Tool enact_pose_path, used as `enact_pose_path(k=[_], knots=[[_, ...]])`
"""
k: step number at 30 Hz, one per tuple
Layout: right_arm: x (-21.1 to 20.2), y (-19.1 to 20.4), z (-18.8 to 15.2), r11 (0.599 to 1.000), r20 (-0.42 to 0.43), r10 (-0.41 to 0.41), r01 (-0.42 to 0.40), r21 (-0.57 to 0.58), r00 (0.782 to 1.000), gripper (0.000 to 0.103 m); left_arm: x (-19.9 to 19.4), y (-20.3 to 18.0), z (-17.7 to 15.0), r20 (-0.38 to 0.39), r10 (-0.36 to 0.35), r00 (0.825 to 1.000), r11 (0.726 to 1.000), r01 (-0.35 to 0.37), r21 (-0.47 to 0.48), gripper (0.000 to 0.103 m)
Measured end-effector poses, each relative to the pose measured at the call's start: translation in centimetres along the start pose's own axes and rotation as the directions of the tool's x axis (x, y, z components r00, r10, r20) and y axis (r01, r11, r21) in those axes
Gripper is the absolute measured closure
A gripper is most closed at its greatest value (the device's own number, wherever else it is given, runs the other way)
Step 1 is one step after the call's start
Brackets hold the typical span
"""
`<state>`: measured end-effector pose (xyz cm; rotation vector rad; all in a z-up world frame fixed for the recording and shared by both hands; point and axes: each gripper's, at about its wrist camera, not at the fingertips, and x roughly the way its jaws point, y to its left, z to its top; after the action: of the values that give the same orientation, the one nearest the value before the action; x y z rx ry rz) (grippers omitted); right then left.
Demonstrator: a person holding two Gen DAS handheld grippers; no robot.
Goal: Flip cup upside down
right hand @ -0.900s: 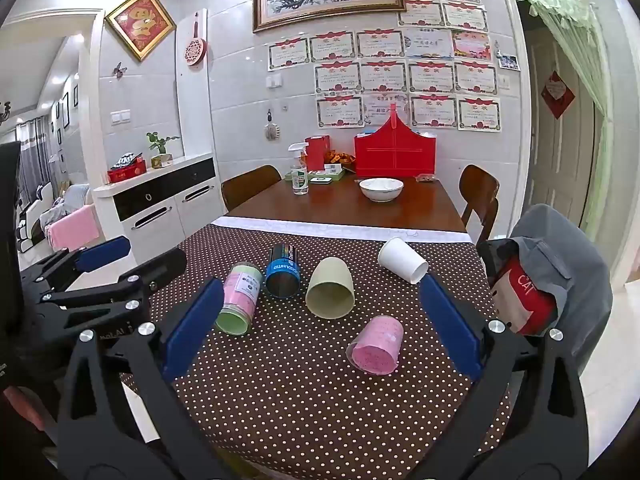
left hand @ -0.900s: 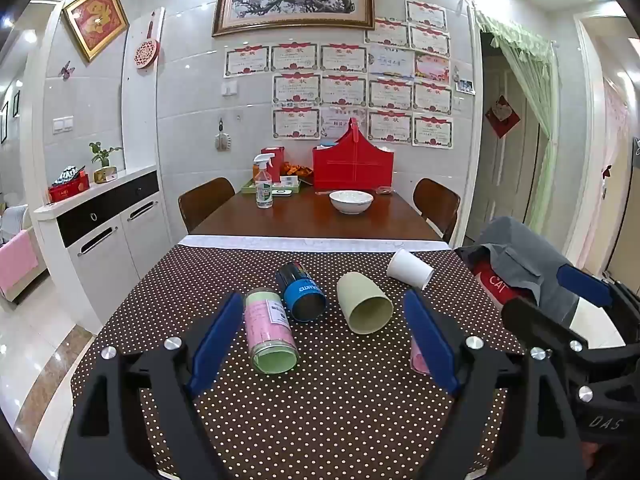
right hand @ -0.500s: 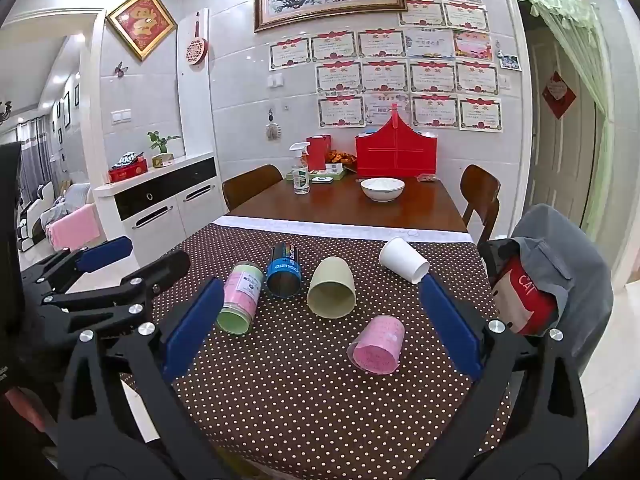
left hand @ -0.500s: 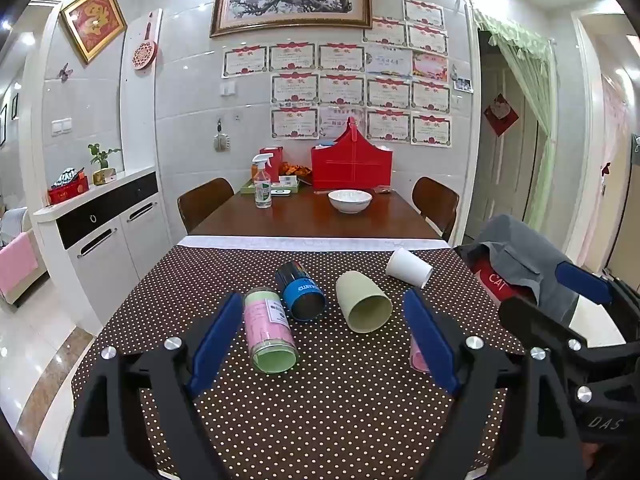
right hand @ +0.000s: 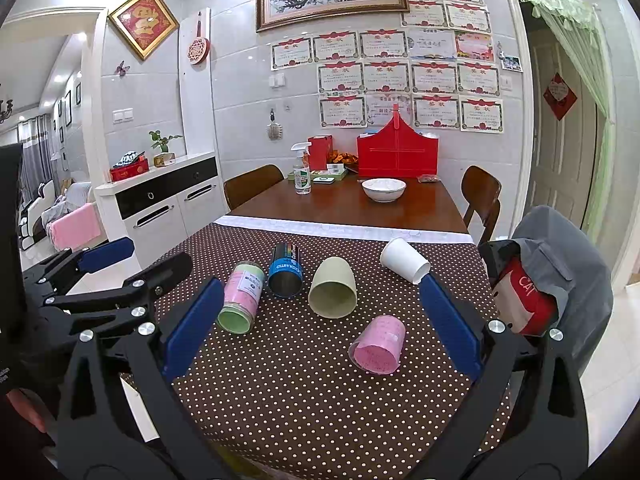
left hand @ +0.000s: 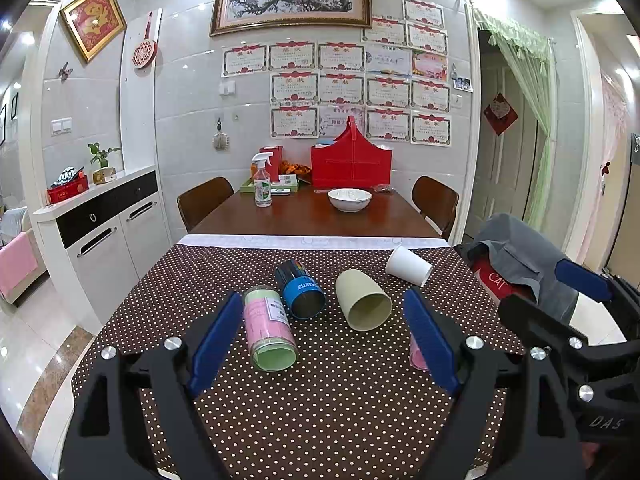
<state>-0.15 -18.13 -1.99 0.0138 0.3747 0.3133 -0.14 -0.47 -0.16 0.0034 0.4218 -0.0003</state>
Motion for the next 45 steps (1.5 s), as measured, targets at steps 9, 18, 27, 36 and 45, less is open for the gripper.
enact_pose_path(k=[9, 18, 27, 36, 45], knots=[[0.0, 0.1, 0.2, 1.0, -0.001, 0.003, -0.003, -0.002, 1.0, 0.007, 0.0, 0.2, -0.3, -0.004, -0.006, 1.0, 1.0, 0.006, -0.002, 0.022], [0.0, 0.1, 0.1, 1.0, -0.001, 0.003, -0.003, -0.004, 1.0, 0.007, -0.1, 0.2, -0.2, -0.003, -0.004, 1.0, 1.0, 0.004, -0.001, 0.022], [0.0, 0.5, 0.0, 1.0, -0.001, 0.009, -0.009, -0.006, 1.0, 0.007, -0.3, 0.3, -0.1, -0.001, -0.006, 1.0, 1.0, 0.006, -0.002, 0.022], [-0.1, 0.9, -0.1, 1.0, -0.004, 0.006, -0.006, -0.002, 1.0, 0.007, -0.6, 0.3, -0.1, 0.002, -0.007, 1.0, 1.0, 0.007, -0.001, 0.022], [-0.1, 1.2, 0.0, 1.0, -0.003, 0.004, -0.004, -0.003, 1.0, 0.007, -0.8, 0.4, -0.1, 0.003, -0.007, 1.0, 1.0, 0.007, -0.003, 0.022]])
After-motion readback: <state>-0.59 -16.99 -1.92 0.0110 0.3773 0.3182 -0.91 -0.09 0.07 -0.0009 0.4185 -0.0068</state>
